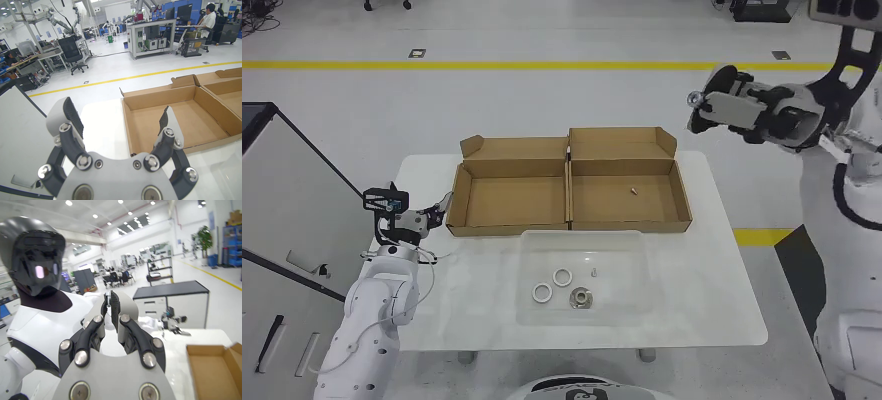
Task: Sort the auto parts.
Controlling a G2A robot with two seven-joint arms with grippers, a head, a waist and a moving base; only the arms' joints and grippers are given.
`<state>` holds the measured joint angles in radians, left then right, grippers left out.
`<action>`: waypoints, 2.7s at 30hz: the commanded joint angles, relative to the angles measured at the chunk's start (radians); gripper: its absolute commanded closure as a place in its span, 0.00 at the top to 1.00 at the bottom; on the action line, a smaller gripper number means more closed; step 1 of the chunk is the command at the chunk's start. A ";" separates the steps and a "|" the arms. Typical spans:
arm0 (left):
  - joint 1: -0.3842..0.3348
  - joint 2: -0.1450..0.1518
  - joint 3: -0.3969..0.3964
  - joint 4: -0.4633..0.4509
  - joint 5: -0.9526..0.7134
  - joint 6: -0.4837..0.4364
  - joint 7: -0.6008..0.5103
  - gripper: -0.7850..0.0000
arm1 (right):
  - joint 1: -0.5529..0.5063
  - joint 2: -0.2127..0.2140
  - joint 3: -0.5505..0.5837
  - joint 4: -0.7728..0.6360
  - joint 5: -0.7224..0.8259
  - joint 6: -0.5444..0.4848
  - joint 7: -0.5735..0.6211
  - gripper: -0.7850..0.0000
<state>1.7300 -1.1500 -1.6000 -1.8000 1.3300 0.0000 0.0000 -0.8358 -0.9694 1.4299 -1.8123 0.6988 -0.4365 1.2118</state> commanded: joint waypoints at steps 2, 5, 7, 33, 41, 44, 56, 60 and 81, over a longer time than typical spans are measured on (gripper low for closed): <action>0.000 0.000 0.000 0.000 0.000 0.000 0.000 1.00 | 0.029 0.021 0.065 0.006 -0.151 0.099 0.131 0.00; 0.000 0.000 0.000 0.000 0.000 0.000 0.000 1.00 | 0.076 0.042 0.081 0.008 -0.334 0.175 0.263 0.00; 0.000 0.000 0.000 0.000 0.000 0.000 0.000 1.00 | 0.112 0.054 0.057 0.009 -0.461 0.207 0.324 0.00; 0.000 0.000 0.000 0.000 0.000 0.000 0.000 1.00 | 0.535 0.116 -0.764 0.337 -1.100 0.142 0.311 0.00; 0.000 0.000 0.000 0.000 0.000 0.000 0.000 1.00 | 0.517 0.061 -0.877 0.435 -1.182 0.175 0.199 0.00; 0.000 0.000 0.000 0.000 0.000 0.000 0.000 1.00 | 0.496 0.045 -0.908 0.465 -1.217 0.202 0.153 0.00; 0.000 0.000 0.000 0.000 0.000 0.000 0.000 1.00 | 0.386 -0.006 -0.997 0.539 -1.319 0.265 0.005 0.00; 0.000 0.000 0.000 0.000 0.000 0.000 0.000 1.00 | 0.362 -0.023 -1.011 0.570 -1.323 0.272 -0.019 0.00; 0.000 0.000 0.000 0.000 0.000 0.000 0.000 1.00 | 0.344 -0.065 -1.026 0.646 -1.302 0.240 -0.025 0.00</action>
<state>1.7300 -1.1500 -1.6000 -1.8000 1.3300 0.0000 0.0000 -0.4920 -1.0342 0.4037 -1.1667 -0.6028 -0.1961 1.1864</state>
